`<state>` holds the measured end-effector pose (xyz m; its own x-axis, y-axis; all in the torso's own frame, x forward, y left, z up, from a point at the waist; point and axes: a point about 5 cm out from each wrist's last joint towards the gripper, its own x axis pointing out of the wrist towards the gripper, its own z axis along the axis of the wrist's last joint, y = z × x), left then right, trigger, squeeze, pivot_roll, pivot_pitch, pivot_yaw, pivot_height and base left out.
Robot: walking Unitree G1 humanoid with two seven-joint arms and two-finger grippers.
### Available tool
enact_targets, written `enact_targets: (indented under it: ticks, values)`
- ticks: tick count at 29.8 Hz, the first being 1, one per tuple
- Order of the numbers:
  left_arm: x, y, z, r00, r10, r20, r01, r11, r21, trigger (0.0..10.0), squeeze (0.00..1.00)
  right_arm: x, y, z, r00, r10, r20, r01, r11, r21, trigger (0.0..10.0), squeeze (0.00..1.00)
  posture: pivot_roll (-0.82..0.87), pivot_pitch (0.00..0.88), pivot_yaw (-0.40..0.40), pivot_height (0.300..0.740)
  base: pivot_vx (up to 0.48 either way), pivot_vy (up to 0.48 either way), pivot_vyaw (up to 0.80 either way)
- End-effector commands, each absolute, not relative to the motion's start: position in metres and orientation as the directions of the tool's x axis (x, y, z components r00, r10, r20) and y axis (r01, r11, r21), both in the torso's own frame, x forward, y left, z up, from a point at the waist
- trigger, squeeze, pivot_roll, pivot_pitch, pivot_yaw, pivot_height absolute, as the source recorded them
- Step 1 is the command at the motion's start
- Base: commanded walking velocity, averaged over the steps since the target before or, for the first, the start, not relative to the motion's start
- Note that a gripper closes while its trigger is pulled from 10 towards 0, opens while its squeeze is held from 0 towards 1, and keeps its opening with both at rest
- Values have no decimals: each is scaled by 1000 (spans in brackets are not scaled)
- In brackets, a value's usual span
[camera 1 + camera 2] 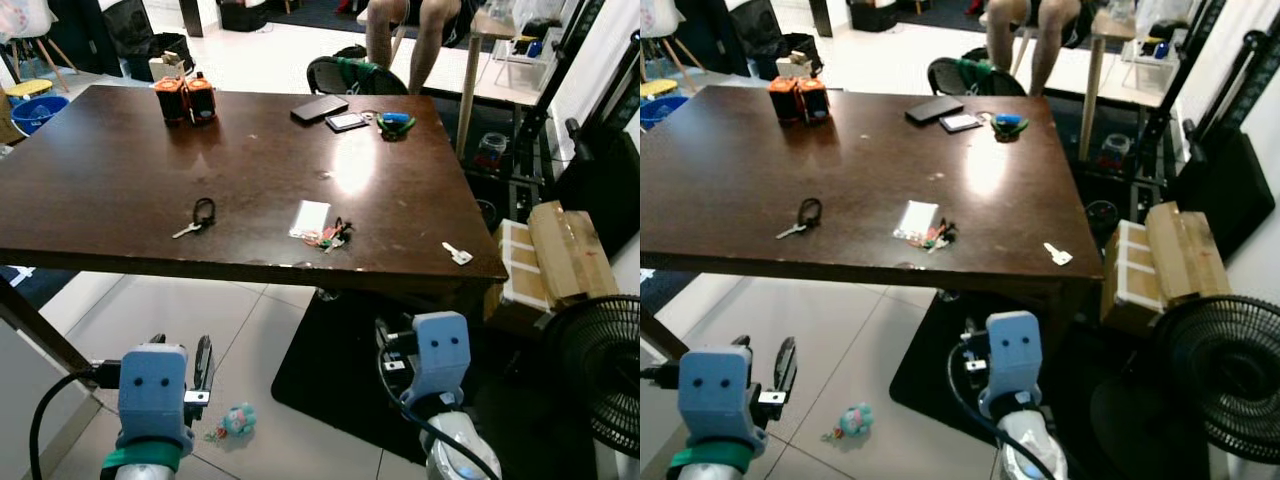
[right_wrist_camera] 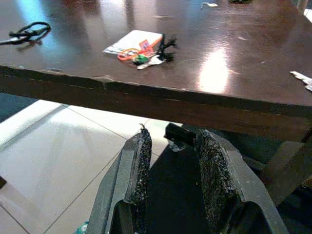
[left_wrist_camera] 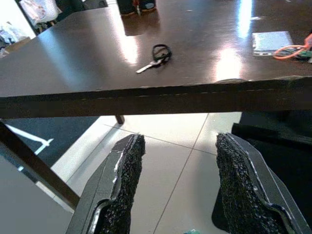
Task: Hang keys on a hook
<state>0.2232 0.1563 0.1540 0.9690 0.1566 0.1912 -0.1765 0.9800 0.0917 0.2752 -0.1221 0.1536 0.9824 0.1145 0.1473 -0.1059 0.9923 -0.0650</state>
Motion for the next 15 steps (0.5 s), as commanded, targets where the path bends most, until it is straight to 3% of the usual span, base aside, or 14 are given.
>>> enact_targets:
  ticks: [1, 15]
  values:
    - [221, 157, 148, 973, 160, 167, -177, 980, 90, 10000, 0, 274, -122, 148, 986, 112, 125, -105, 993, -62, 10000, 0, -126, 139, 116, 740, 0, 0, 0]
    - [222, 157, 147, 974, 164, 158, -179, 980, 89, 10000, 0, 274, -122, 148, 986, 112, 124, -105, 993, -61, 10000, 0, -126, 139, 116, 740, 0, 0, 0]
